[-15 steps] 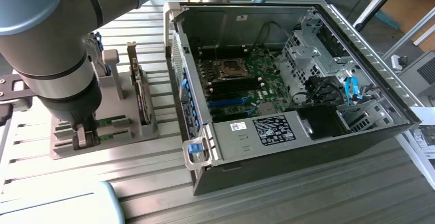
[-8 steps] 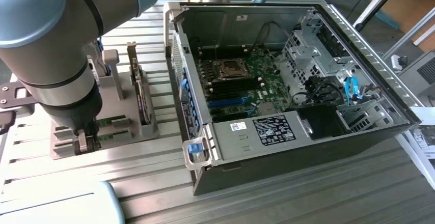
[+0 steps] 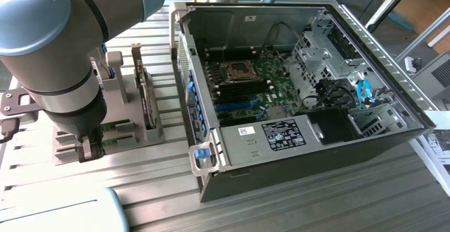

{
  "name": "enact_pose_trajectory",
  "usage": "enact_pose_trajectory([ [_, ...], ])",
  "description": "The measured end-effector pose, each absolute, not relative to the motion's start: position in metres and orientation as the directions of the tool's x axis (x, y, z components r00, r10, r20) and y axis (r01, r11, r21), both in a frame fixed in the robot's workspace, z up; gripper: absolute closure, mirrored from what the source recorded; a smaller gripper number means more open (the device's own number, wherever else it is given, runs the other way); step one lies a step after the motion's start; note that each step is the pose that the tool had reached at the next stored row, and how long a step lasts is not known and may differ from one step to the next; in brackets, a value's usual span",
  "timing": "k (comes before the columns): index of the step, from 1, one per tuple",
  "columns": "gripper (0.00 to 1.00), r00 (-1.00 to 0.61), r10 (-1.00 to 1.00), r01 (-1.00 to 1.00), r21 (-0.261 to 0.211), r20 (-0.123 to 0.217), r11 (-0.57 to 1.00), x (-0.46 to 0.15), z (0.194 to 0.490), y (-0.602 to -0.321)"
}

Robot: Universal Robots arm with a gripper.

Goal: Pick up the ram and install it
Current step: 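Pick up the ram and move it above insertion slot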

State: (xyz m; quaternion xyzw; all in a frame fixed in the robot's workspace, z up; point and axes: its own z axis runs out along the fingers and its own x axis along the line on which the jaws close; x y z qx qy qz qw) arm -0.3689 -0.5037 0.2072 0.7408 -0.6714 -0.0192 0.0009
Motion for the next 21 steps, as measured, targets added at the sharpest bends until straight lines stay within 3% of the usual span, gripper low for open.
enact_pose_trajectory([
  [9,0.59,0.098,-0.995,-0.995,0.027,-0.027,-0.098,-0.3689,0.2069,-0.5037],
  [12,0.78,0.098,-0.995,-0.995,0.027,-0.027,-0.098,-0.3689,0.2069,-0.5036],
  [14,0.78,0.098,-0.995,-0.995,0.027,-0.027,-0.098,-0.3689,0.2068,-0.5036],
  [15,0.84,0.098,-0.995,-0.995,0.027,-0.027,-0.098,-0.3689,0.2068,-0.5037],
  [21,0.84,0.098,-0.995,-0.995,0.027,-0.027,-0.098,-0.3689,0.2069,-0.5036],
])
